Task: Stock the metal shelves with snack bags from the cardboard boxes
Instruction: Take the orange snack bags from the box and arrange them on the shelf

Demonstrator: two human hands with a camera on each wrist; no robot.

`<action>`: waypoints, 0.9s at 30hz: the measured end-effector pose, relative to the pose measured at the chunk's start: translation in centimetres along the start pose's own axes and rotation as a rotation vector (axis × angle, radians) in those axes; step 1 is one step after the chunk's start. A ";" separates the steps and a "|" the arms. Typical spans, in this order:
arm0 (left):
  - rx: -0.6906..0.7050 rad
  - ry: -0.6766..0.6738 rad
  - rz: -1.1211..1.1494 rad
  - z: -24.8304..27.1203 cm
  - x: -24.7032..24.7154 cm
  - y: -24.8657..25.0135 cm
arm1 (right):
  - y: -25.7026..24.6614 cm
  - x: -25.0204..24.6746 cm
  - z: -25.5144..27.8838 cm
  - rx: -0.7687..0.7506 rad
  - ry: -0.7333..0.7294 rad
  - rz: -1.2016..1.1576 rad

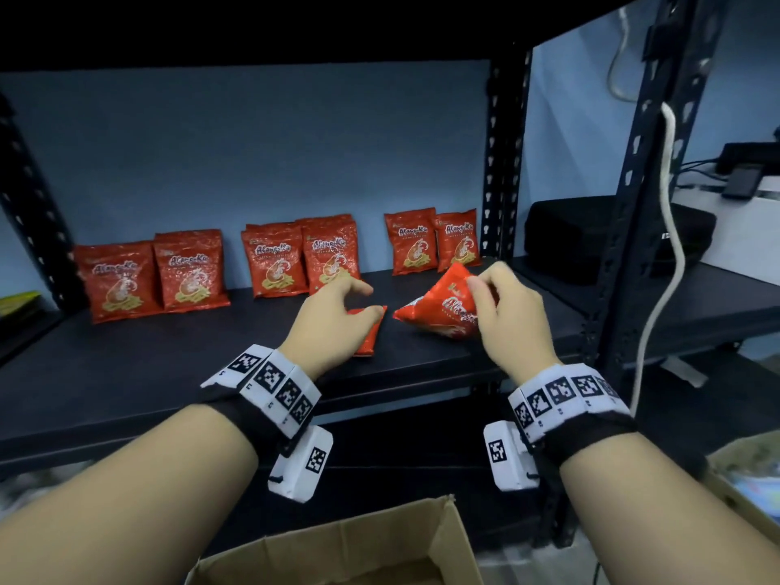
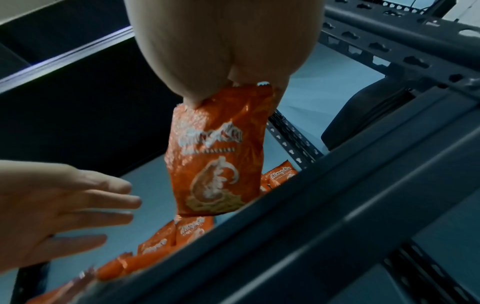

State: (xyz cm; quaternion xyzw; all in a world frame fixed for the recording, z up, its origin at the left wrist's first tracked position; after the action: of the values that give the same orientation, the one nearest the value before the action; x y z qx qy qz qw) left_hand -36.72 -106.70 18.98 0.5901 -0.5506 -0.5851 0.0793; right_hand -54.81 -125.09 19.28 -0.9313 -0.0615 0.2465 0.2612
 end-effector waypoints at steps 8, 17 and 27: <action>-0.215 -0.199 0.408 -0.2 4.2 2.2 | 1.0 -1.8 -1.1 0.236 0.206 -0.280; -0.097 0.000 0.452 0.7 2.3 3.5 | 1.6 0.5 -0.3 0.355 0.144 -0.366; -0.300 0.125 0.432 0.7 1.3 1.9 | -2.5 -0.2 0.9 0.144 0.250 -0.193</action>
State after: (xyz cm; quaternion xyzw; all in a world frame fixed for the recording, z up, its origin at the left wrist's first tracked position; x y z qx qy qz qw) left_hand -38.66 -107.97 19.40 0.4755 -0.5651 -0.5920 0.3227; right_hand -55.41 -122.57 19.97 -0.9232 -0.1000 0.1064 0.3555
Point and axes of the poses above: each hand's wrist, its own z-axis away from the middle knuckle, its own x-axis out of the palm, y = z × x, the point moved 9 cm from there along -z, towards the middle knuckle, and after that the axes turned 7 degrees about -x, right-handed, at the moved point
